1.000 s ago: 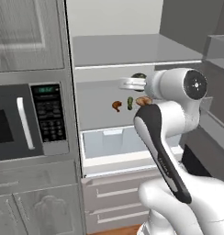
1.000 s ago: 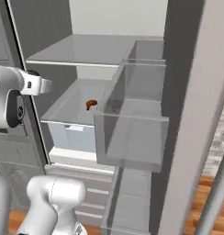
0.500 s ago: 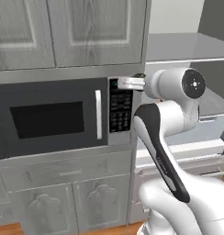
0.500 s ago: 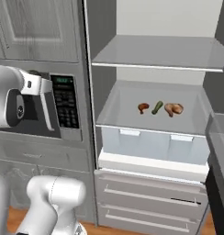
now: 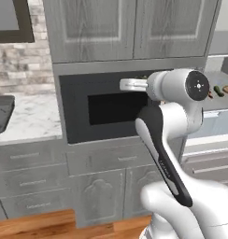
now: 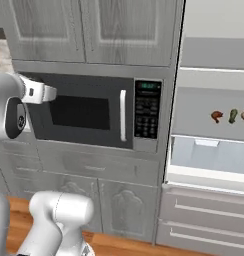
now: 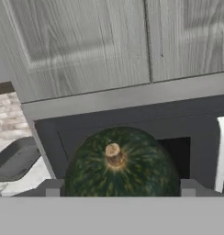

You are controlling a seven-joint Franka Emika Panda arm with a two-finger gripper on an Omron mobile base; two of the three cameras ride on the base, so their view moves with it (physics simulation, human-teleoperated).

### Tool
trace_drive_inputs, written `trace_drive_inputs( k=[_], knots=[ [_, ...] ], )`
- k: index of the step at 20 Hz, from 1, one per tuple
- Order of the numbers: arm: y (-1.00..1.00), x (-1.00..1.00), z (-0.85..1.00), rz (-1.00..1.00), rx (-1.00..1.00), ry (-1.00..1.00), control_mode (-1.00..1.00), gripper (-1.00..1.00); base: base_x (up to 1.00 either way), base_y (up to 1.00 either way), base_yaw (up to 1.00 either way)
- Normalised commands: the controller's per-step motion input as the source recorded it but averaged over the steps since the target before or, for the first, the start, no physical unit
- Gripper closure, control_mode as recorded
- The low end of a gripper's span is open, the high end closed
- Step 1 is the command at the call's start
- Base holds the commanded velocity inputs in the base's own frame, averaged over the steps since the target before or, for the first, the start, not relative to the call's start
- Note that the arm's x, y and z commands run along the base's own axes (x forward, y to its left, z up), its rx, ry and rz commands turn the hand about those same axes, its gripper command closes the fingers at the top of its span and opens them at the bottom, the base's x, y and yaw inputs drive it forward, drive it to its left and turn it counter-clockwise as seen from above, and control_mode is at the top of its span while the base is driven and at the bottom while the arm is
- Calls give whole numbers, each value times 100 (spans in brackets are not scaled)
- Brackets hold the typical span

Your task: Place one squash and one chicken drumstick in each tupperware on the nearby counter, to pack two identical lunches.

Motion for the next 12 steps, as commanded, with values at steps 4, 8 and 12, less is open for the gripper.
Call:
trace_drive_inputs(
  k=[4, 8, 12],
  knots=[
    [0, 0, 0, 0, 0, 0, 100, 100, 5, 100, 0],
    [0, 0, 0, 0, 0, 0, 100, 100, 25, 100, 0],
    [0, 0, 0, 0, 0, 0, 100, 100, 31, 100, 0]
  ],
)
